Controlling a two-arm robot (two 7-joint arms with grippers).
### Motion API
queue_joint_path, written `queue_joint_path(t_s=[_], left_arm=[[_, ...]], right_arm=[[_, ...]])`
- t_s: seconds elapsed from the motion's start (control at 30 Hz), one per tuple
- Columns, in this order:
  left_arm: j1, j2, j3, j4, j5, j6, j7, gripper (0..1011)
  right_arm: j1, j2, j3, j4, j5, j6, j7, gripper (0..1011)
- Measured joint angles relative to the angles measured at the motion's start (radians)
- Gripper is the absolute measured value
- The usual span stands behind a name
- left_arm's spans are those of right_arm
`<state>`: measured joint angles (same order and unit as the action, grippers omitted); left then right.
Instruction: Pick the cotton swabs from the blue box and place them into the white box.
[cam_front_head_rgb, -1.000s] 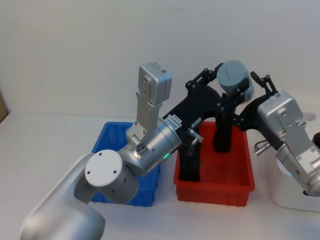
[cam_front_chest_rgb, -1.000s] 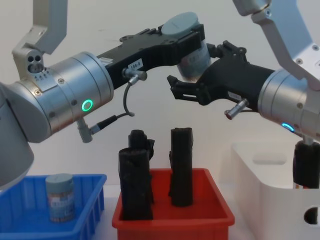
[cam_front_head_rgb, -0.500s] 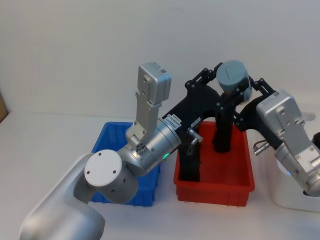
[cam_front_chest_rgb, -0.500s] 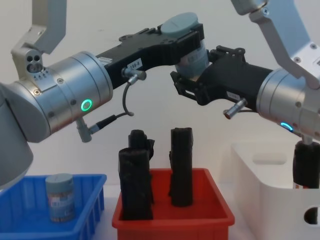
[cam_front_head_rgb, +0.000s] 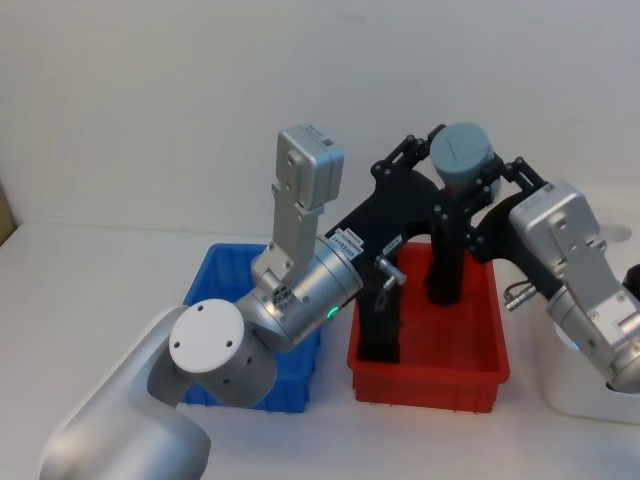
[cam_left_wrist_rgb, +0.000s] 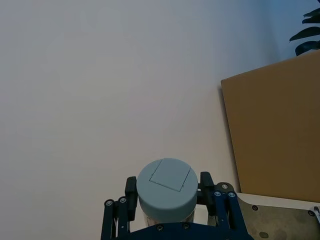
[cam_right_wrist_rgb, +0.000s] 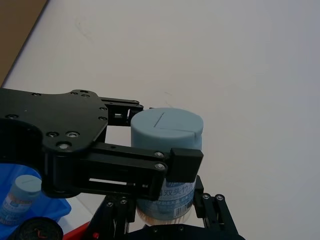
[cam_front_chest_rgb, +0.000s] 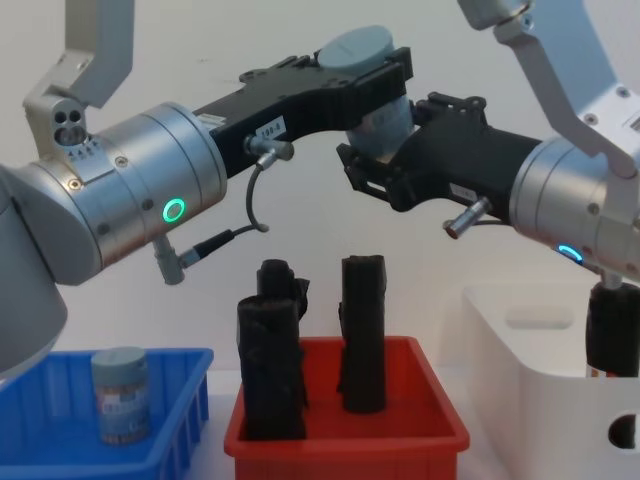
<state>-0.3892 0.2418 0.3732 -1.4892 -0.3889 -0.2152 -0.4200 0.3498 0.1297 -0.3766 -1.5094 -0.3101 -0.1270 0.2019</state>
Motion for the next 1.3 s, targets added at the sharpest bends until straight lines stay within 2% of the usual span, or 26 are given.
queue_joint_path(t_s=[0.1, 0.13, 0.3, 0.53, 0.9, 1.3], left_arm=[[0.0, 0.0, 0.0, 0.0, 0.0, 0.0, 0.0, 824], [0.0, 0.0, 0.0, 0.0, 0.0, 0.0, 0.0, 886], [0.0, 0.0, 0.0, 0.0, 0.0, 0.0, 0.0, 995], [0.0, 0.0, -0.001, 0.0, 0.0, 0.0, 0.0, 1000], [0.0, 0.0, -0.001, 0.0, 0.0, 0.0, 0.0, 1000], [0.0, 0.0, -0.001, 0.0, 0.0, 0.0, 0.0, 1000]], right_arm=[[0.0, 0.0, 0.0, 0.0, 0.0, 0.0, 0.0, 639], [0.0, 0.0, 0.0, 0.0, 0.0, 0.001, 0.0, 639], [0.004, 0.0, 0.002, 0.002, 0.0, 0.003, 0.0, 639], [0.028, 0.002, 0.021, 0.023, 0.002, 0.023, -0.012, 637], [0.101, 0.01, 0.073, 0.081, -0.004, 0.082, -0.046, 639], [0.231, 0.018, 0.144, 0.176, 0.003, 0.229, -0.046, 637]])
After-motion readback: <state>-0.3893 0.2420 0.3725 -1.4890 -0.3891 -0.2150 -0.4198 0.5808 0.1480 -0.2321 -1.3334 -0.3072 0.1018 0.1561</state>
